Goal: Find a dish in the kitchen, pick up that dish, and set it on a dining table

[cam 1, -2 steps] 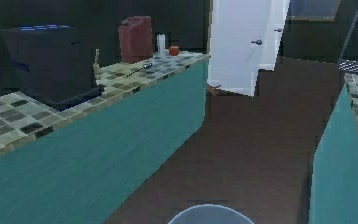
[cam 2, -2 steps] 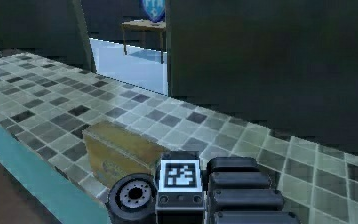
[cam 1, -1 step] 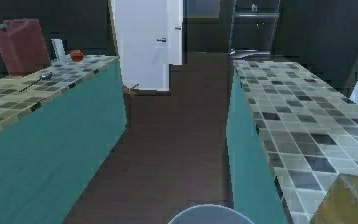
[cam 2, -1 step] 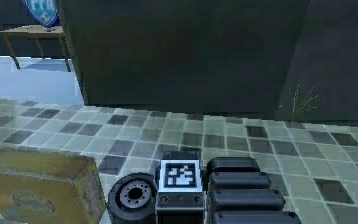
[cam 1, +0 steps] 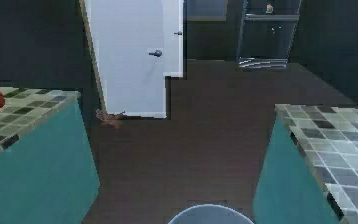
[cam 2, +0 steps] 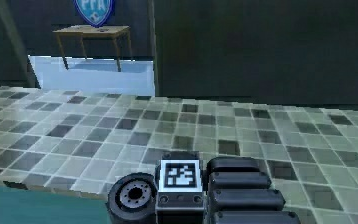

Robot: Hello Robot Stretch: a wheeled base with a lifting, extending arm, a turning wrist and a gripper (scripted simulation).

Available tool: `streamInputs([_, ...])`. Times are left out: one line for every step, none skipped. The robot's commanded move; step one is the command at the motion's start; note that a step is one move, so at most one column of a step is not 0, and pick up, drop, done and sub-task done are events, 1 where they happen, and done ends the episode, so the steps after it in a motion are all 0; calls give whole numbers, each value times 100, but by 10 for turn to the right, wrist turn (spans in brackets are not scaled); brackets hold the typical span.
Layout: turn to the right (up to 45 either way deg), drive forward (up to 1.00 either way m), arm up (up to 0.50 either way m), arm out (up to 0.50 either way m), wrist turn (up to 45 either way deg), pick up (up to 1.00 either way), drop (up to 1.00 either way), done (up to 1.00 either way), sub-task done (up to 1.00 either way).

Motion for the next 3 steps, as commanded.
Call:
streamInputs([0, 100, 0, 0, 0, 0, 0, 0, 0])
streamInputs([0, 100, 0, 0, 0, 0, 0, 0, 0])
streamInputs([30, 0, 0, 0, 0, 0, 0, 0, 0])
